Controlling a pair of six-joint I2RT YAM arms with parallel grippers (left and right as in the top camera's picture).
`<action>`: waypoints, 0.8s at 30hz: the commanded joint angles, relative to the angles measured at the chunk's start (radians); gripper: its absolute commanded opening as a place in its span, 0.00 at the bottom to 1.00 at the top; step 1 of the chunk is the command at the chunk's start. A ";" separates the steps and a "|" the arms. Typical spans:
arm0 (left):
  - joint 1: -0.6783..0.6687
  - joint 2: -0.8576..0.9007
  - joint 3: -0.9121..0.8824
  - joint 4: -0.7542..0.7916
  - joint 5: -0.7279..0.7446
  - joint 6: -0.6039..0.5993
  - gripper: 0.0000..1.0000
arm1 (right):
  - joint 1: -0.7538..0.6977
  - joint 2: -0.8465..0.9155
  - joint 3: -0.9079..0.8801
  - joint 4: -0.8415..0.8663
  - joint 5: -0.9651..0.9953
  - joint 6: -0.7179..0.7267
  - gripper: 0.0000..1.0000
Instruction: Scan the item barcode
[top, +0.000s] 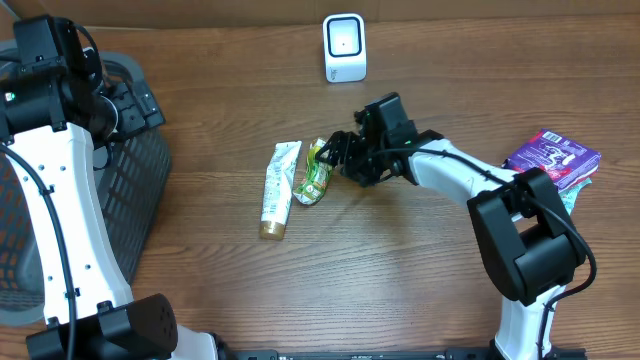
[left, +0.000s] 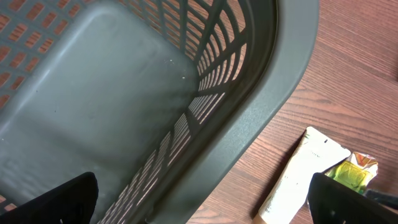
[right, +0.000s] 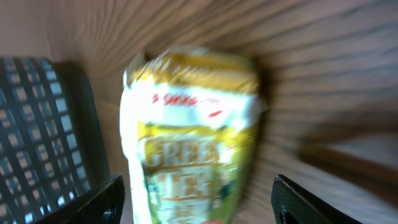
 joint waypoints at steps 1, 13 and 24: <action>0.004 0.003 0.008 0.001 0.005 -0.010 1.00 | 0.051 -0.005 -0.004 0.027 -0.005 -0.002 0.76; 0.004 0.003 0.008 0.001 0.005 -0.010 1.00 | 0.103 0.082 -0.004 0.162 0.080 0.069 0.52; 0.004 0.003 0.008 0.001 0.005 -0.010 1.00 | 0.093 -0.009 0.089 -0.113 0.184 -0.121 0.07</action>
